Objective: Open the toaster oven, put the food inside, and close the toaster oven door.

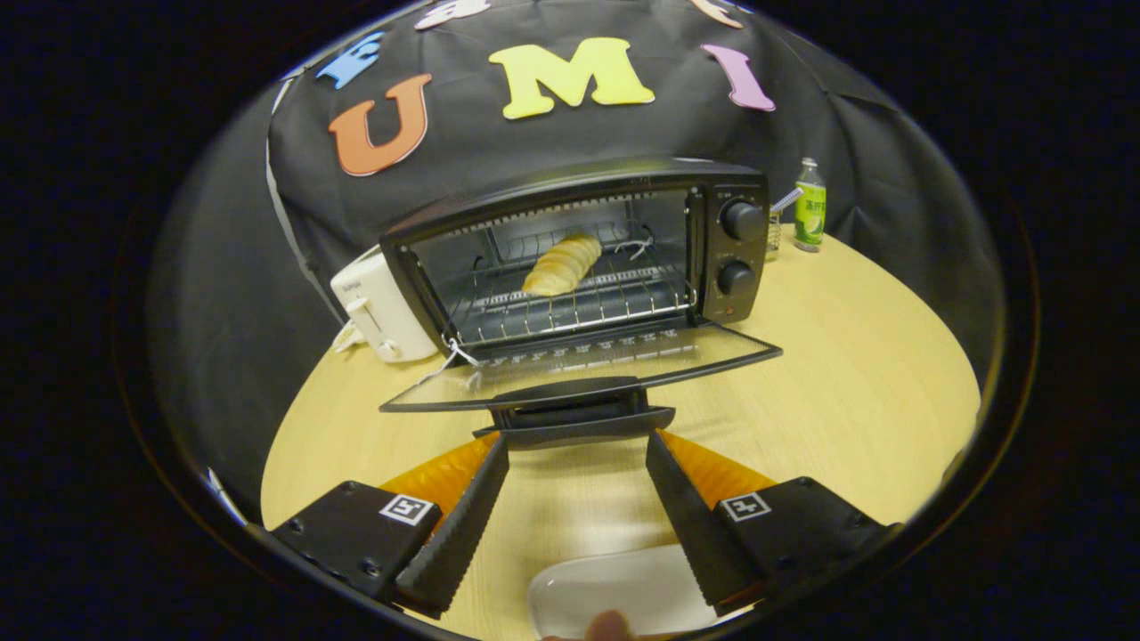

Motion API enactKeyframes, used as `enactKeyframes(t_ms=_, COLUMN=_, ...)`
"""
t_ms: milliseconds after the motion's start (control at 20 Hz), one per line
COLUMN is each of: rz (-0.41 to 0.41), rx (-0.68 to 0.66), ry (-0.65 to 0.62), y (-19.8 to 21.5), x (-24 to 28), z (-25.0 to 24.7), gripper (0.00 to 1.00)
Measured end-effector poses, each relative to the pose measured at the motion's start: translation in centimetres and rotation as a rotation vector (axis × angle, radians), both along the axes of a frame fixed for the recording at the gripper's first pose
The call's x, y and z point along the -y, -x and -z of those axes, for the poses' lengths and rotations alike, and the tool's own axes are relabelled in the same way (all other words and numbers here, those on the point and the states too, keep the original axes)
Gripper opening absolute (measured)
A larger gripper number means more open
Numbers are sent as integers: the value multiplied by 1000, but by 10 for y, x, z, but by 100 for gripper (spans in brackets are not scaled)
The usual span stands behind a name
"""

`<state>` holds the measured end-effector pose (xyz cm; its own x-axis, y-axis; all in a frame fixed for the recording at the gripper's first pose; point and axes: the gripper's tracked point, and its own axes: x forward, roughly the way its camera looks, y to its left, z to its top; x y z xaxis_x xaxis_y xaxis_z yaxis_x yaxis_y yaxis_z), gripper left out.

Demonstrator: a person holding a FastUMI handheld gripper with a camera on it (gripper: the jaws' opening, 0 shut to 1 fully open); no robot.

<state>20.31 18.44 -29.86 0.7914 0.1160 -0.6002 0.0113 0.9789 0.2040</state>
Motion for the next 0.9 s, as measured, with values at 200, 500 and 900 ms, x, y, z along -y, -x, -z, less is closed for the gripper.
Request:
enactKeyframes(t_ms=200, rz=8, rx=106, ry=16, y=-23, x=5, z=-35, gripper=100)
enactKeyframes(t_ms=500, rz=-5, rx=282, ry=26, y=-36, x=14, z=-93, gripper=100)
enactKeyframes(t_ms=900, rz=-50, rx=442, ry=39, y=16, x=34, z=-162, gripper=100)
